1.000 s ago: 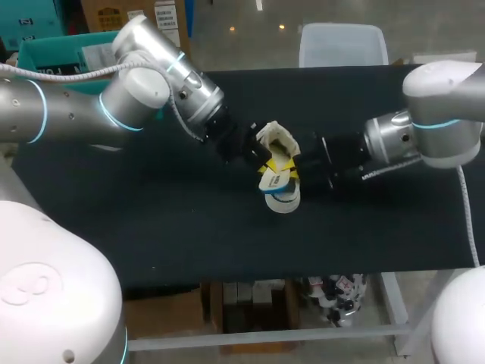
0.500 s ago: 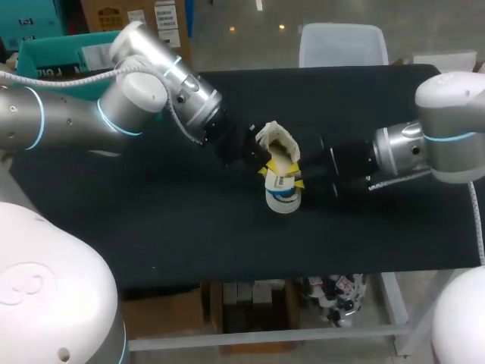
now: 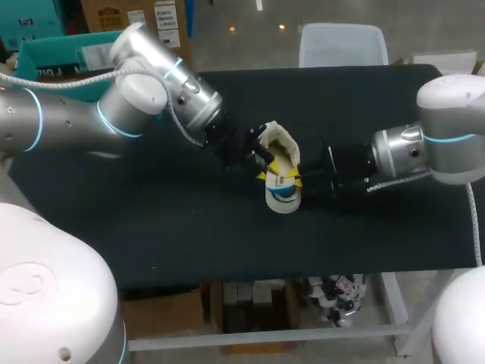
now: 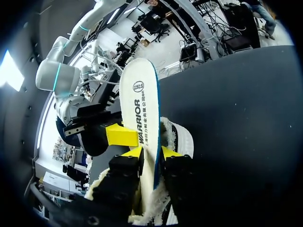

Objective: Open the shoe tongue, take the insole out of the shoe, put the insole back into the shoe, and pack the shoe into the shoebox

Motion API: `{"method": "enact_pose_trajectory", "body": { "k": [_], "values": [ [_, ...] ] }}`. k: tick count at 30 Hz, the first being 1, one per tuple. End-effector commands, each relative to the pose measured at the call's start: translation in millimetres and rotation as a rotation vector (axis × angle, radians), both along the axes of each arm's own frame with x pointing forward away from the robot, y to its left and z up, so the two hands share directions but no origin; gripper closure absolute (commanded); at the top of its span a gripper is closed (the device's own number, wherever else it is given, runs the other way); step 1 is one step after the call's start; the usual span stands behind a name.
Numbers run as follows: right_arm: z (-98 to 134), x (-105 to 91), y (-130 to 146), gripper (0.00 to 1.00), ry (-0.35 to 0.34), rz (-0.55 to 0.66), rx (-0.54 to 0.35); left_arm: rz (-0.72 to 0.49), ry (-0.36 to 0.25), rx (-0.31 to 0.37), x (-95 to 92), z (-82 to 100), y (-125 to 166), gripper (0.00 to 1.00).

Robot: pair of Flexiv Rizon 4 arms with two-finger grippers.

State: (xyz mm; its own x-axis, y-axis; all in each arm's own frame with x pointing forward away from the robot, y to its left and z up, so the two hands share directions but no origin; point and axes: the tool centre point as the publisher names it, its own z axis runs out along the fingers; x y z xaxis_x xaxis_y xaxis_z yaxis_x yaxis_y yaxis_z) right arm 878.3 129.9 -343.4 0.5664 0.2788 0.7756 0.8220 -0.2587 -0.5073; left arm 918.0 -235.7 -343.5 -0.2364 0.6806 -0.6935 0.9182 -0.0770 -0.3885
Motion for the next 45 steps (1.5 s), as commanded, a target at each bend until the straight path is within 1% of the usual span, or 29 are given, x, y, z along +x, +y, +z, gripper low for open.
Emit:
{"method": "enact_pose_trajectory", "body": {
  "k": [1,2,3,4,9,13,18,25,28,32,34,35,36,42,43,45],
  "values": [
    [0,-0.3,0,1.00,-0.002,-0.002,-0.003,0.001,-0.012,0.008,-7.2,8.9,3,0.65],
    [0,-0.2,0,1.00,-0.003,-0.003,-0.004,0.000,-0.013,0.007,-8.2,9.6,3,0.75],
    [0,-0.2,-1,1.00,-0.003,-0.004,-0.005,-0.001,-0.016,0.006,-9.3,10.1,3,0.78],
    [0,-0.1,-1,1.00,-0.003,-0.004,-0.006,-0.003,-0.018,0.006,-9.8,10.4,3,1.00],
    [1,0.4,-1,1.00,-0.008,-0.002,-0.015,-0.012,-0.019,0.011,-9.7,7.3,1,1.00],
    [0,4.9,4,1.00,-0.018,0.011,-0.029,-0.013,-0.012,0.018,-4.9,2.0,-2,1.00],
    [-2,15.5,12,1.00,-0.030,0.034,-0.048,0.001,-0.005,0.025,5.6,-2.0,-3,1.00],
    [-6,27.2,13,1.00,-0.030,0.028,-0.065,0.026,0.006,0.024,20.2,-4.8,-3,1.00],
    [-8,27.0,11,1.00,-0.022,0.021,-0.071,0.027,0.010,0.024,21.0,-5.5,-4,1.00],
    [-7,20.6,6,1.00,-0.017,0.004,-0.069,0.024,0.016,0.023,20.1,-7.7,-6,1.00],
    [-6,16.3,4,0.67,-0.016,-0.003,-0.071,0.022,0.016,0.022,19.0,-8.0,-6,1.00],
    [-5,14.0,2,0.60,-0.018,-0.009,-0.071,0.021,0.016,0.021,18.0,-7.8,-6,1.00],
    [-3,11.5,0,0.56,-0.019,-0.012,-0.071,0.021,0.016,0.020,17.2,-7.4,-6,1.00],
    [1,0.1,-6,0.59,-0.032,-0.030,-0.065,0.023,0.013,0.014,13.2,-6.4,-5,1.00],
    [1,-0.5,-6,0.60,-0.034,-0.031,-0.062,0.024,0.013,0.012,12.5,-6.4,-5,1.00],
    [0,-1.3,-5,0.66,-0.035,-0.033,-0.058,0.026,0.013,0.009,11.3,-6.4,-5,1.00]
  ]
}}
